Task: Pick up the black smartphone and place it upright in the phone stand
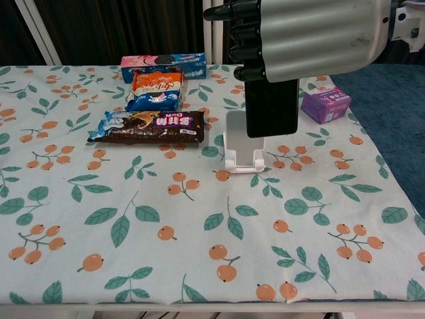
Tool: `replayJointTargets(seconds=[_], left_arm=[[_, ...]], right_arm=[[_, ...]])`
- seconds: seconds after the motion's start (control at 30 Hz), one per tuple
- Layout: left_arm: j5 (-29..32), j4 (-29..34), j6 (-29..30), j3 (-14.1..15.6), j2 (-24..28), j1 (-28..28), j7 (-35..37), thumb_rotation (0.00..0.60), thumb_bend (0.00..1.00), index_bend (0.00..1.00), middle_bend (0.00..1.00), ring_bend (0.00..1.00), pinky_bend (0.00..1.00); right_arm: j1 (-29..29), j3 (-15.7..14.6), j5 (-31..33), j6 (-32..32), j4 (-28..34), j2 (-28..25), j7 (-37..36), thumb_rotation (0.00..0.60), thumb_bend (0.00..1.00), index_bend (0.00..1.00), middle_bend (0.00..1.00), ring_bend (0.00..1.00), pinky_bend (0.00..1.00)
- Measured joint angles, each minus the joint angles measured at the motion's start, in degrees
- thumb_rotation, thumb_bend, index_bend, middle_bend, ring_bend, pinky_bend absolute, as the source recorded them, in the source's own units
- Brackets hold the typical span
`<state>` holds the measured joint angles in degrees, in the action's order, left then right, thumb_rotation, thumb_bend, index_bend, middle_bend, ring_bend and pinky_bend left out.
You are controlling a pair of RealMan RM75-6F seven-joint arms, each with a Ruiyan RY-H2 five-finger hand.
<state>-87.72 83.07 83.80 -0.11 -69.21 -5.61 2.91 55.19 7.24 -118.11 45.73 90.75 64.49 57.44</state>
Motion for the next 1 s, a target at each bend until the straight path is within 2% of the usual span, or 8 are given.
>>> replayJointTargets(seconds=[0.23, 0.43, 0.67, 0.8, 1.0], left_arm=[[0.0, -0.7, 0.4, 0.1, 0.0, 0.3, 0.9, 0.323, 0.00, 0.11, 0.04, 0.05, 0.14], [0.0, -1.6, 0.6, 0.2, -0.1, 0.7, 1.9, 0.325, 0.00, 0.11, 0.04, 0.05, 0.14], [-0.1, -2.5, 0.9, 0.4, -0.3, 1.0, 2.9, 0.325, 0.00, 0.11, 0.04, 0.05, 0.14], [-0.1, -2.7, 1.2, 0.4, -0.3, 1.3, 3.2, 0.324, 0.00, 0.11, 0.04, 0.05, 0.14], [-0.1, -2.9, 1.3, 0.4, -0.3, 1.5, 3.5, 0.324, 0.00, 0.11, 0.04, 0.05, 0.14]], right_arm=[[-1.8, 2.7, 4.9, -3.3, 1.3, 3.2, 10.2, 0.600, 0.29, 0.71, 0.42, 0.43, 0.06], [-4.9, 5.1, 11.5, -5.8, 3.5, 6.5, 22.4, 0.600, 0.29, 0.72, 0.41, 0.43, 0.06], [-7.6, 6.4, 18.9, -6.8, 4.9, 10.8, 32.9, 0.600, 0.29, 0.73, 0.42, 0.43, 0.06], [-8.4, 6.6, 21.8, -6.3, 5.4, 12.9, 36.7, 0.600, 0.29, 0.73, 0.42, 0.43, 0.06], [-8.5, 5.8, 24.0, -5.4, 5.7, 14.4, 38.5, 0.600, 0.29, 0.72, 0.42, 0.43, 0.06]])
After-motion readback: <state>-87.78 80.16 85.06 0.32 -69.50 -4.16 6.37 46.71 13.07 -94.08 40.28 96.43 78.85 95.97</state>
